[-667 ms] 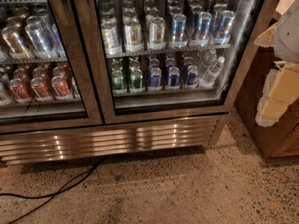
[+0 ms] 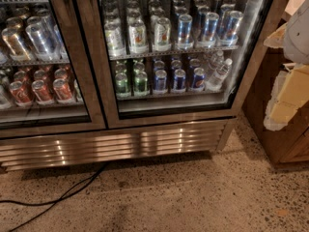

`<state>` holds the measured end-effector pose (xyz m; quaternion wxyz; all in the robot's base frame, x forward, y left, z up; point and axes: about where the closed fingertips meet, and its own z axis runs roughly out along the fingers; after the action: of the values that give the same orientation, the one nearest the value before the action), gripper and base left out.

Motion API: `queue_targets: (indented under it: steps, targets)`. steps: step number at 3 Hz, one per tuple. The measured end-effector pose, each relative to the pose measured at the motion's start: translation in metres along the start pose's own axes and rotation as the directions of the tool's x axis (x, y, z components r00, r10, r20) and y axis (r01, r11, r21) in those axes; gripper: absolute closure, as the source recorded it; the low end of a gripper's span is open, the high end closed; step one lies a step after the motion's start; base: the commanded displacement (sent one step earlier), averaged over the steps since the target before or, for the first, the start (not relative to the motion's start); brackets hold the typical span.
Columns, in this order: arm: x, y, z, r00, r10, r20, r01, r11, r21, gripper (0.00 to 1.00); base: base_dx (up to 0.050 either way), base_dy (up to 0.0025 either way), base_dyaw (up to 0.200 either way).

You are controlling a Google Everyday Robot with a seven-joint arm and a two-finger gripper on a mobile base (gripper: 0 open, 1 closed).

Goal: Open right fridge door

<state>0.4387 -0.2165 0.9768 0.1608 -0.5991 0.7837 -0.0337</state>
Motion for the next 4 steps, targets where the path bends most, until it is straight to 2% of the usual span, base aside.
queue_targets:
  steps: [2,3,4]
  targets:
    - [-0.013,-0.001,0.012,0.999,0.039,0.019,-0.038,0.9987,-0.035,0.00,0.000,0.00000,0.000]
    - [-0.020,-0.012,0.025,0.990,0.013,0.140,-0.001,0.9966,-0.083,0.00,0.000,0.00000,0.000]
    - [-0.055,-0.006,0.047,0.928,-0.065,0.366,0.150,0.9669,-0.207,0.00,0.000,0.00000,0.000]
